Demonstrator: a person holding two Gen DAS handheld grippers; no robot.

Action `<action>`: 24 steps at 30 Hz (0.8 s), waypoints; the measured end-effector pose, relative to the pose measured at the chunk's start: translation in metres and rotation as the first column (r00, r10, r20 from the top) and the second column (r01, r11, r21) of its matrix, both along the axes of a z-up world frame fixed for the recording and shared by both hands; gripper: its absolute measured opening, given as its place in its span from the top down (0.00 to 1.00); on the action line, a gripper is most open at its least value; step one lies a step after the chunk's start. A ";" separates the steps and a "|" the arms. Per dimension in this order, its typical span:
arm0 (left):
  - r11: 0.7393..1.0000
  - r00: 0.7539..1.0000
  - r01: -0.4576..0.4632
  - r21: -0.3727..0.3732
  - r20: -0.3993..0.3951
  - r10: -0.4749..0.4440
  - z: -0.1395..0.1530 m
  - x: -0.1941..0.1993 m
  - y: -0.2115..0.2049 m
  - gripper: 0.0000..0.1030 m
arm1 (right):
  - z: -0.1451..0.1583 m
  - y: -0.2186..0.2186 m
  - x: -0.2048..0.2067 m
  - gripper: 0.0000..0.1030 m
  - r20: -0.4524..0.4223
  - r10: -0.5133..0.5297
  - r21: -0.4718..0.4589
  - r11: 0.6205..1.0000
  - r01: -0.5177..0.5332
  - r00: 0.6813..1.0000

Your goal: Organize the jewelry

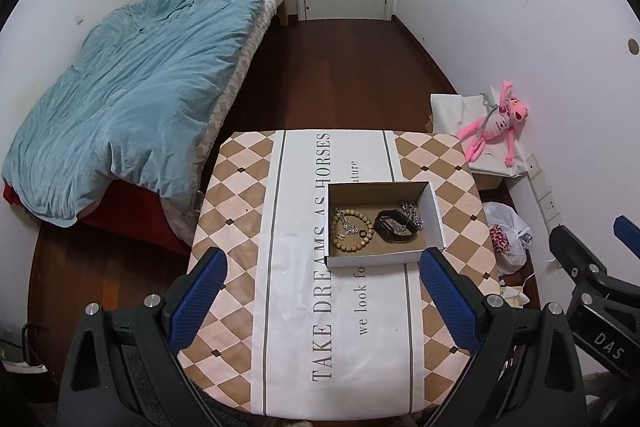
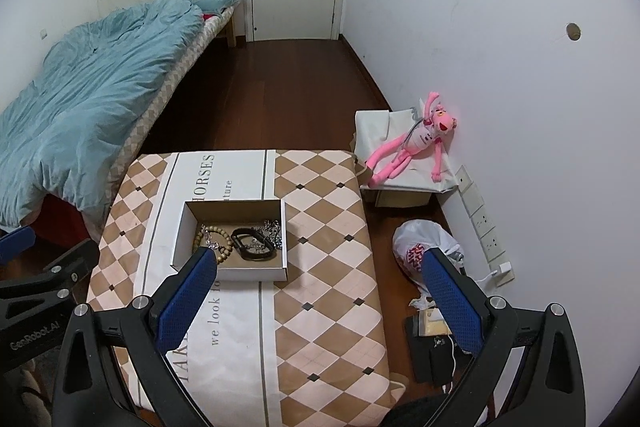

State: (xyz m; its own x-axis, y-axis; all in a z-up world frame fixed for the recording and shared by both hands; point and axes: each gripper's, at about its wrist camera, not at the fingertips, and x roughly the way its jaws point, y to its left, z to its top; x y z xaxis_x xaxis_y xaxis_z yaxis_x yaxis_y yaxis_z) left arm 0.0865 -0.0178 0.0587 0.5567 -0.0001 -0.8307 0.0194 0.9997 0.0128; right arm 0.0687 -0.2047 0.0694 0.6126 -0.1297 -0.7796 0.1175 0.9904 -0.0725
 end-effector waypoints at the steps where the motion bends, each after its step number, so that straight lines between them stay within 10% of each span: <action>1: 1.000 1.000 0.001 0.002 -0.002 -0.001 0.000 0.001 0.000 0.05 | -0.001 0.000 0.001 0.00 -0.003 0.001 0.001 1.000 -0.001 1.000; 24: 1.000 1.000 -0.007 0.006 0.004 0.007 -0.001 -0.001 0.002 0.05 | 0.001 0.003 0.002 0.00 -0.009 0.012 0.006 1.000 -0.012 1.000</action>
State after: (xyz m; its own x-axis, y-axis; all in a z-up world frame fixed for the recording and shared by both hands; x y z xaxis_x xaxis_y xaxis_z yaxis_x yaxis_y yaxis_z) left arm 0.0858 -0.0155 0.0582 0.5599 0.0088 -0.8285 0.0124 0.9997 0.0190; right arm 0.0702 -0.2021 0.0704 0.6070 -0.1179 -0.7859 0.1046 0.9922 -0.0680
